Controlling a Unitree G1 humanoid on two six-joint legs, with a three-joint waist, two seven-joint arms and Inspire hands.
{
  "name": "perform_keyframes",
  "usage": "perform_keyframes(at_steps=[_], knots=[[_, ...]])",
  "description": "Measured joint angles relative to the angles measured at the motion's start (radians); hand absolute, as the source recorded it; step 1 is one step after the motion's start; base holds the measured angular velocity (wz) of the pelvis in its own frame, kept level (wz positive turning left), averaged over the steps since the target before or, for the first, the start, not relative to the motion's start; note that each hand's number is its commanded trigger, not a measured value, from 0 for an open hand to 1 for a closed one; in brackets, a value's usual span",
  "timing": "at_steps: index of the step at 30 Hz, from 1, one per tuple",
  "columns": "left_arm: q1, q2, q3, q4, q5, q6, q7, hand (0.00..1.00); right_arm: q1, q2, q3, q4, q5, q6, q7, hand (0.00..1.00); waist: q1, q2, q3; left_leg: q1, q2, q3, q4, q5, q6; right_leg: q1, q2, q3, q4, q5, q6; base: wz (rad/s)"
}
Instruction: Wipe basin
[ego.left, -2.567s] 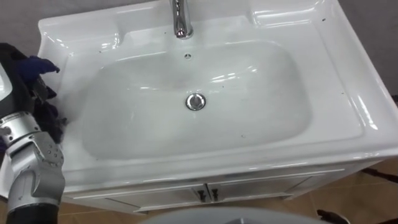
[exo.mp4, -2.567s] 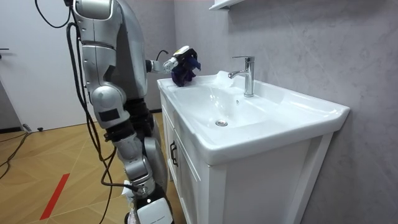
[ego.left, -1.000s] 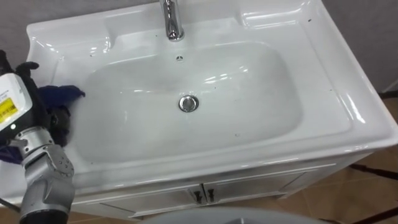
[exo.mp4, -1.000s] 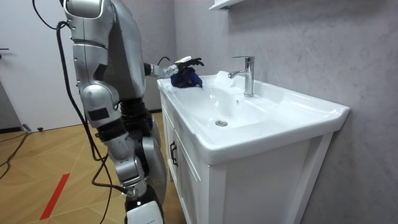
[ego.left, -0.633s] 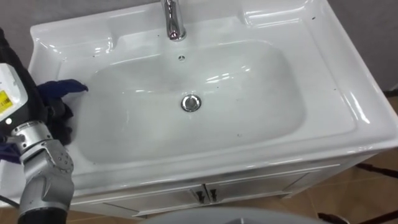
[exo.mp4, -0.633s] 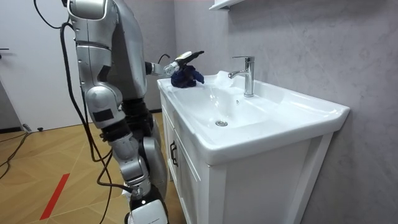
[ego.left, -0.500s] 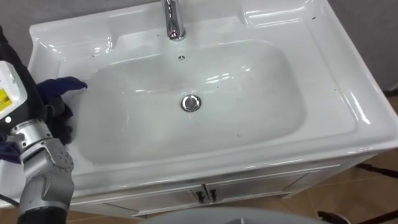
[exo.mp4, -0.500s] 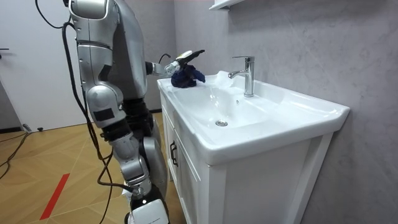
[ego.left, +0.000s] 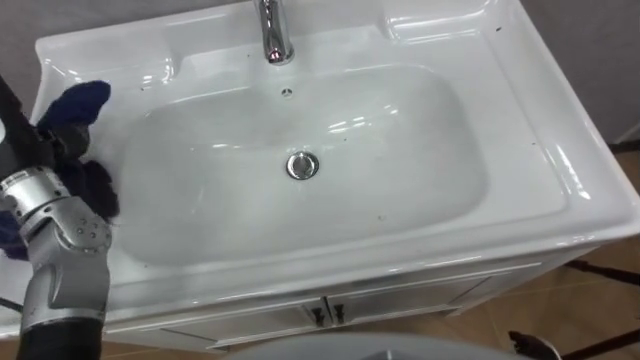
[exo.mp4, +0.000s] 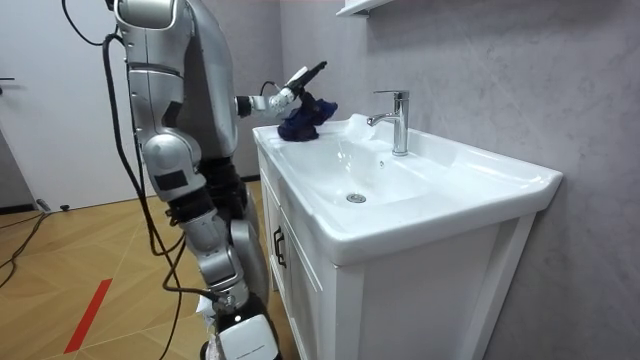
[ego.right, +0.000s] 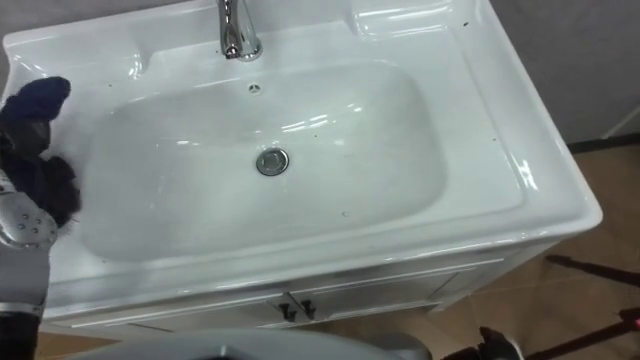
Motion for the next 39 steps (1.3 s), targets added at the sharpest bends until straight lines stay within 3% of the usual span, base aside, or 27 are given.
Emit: perform_keyframes(at_steps=[3,5,9,14,18,25,30,34,39], knots=[[-0.031,0.017,0.014,-0.013,-0.009,-0.006,0.016,0.00,-0.007,0.001,0.000,0.002,0.001,-0.015,0.001,0.00,0.000,0.006,0.0013,-0.001,0.000,-0.001,-0.001,0.000,0.000,0.000,0.001,-0.001,-0.002,0.000,0.000,0.02],[-0.034,0.046,0.019,-0.030,-0.007,-0.010,0.017,0.00,-0.005,0.001,0.000,0.006,0.001,-0.016,0.007,0.00,0.005,0.015,0.0006,-0.001,0.000,0.000,-0.003,0.000,0.000,-0.001,0.002,0.002,-0.004,0.000,0.000,-0.02],[-0.057,0.062,0.070,-0.080,-0.008,-0.013,0.039,0.00,0.000,0.001,0.000,0.029,0.000,-0.015,0.010,0.00,0.005,0.027,0.0057,-0.006,0.000,0.002,-0.003,0.000,0.000,-0.010,0.001,0.004,0.000,0.000,0.000,-0.04],[-0.078,0.099,0.104,-0.097,-0.006,-0.019,0.078,0.00,0.010,-0.002,0.001,0.036,0.000,-0.014,0.011,0.00,0.019,0.041,0.0026,-0.011,-0.002,0.007,-0.002,0.000,0.000,-0.021,0.001,0.012,0.005,0.000,0.001,-0.08],[-0.076,0.104,0.128,-0.103,0.016,-0.024,0.090,0.00,0.021,-0.003,-0.013,0.034,-0.001,-0.015,0.011,0.00,0.034,0.042,0.0019,-0.008,-0.002,0.009,-0.003,0.000,0.000,-0.020,0.001,0.010,0.006,0.000,0.001,-0.02],[-0.071,0.109,0.236,-0.109,0.037,-0.025,0.104,0.00,0.041,-0.006,-0.076,0.034,0.000,-0.014,0.008,0.00,0.066,0.048,0.0000,-0.008,-0.003,-0.001,-0.003,0.000,0.000,-0.014,-0.002,-0.006,0.005,-0.001,0.002,0.06],[-0.057,0.109,0.261,-0.119,0.036,-0.025,0.137,0.00,0.050,-0.010,-0.074,0.040,-0.001,-0.013,0.008,0.00,0.105,0.053,-0.0021,-0.009,-0.008,-0.007,-0.002,0.002,0.003,-0.015,-0.012,-0.012,0.012,-0.008,0.006,0.06],[0.016,0.109,0.340,-0.119,0.035,-0.035,0.174,0.00,0.052,-0.010,-0.073,0.039,-0.046,-0.014,0.008,0.00,0.113,0.047,-0.0054,-0.006,-0.014,-0.017,-0.001,0.003,0.005,-0.020,-0.016,-0.023,0.039,-0.024,0.007,0.07],[0.068,0.109,0.428,-0.118,0.020,-0.044,0.198,0.00,0.071,-0.023,-0.075,0.038,-0.048,-0.014,0.019,0.00,0.162,0.037,-0.0058,-0.004,-0.016,-0.033,0.000,0.003,0.005,-0.012,-0.022,-0.042,0.038,-0.028,0.008,0.10]])
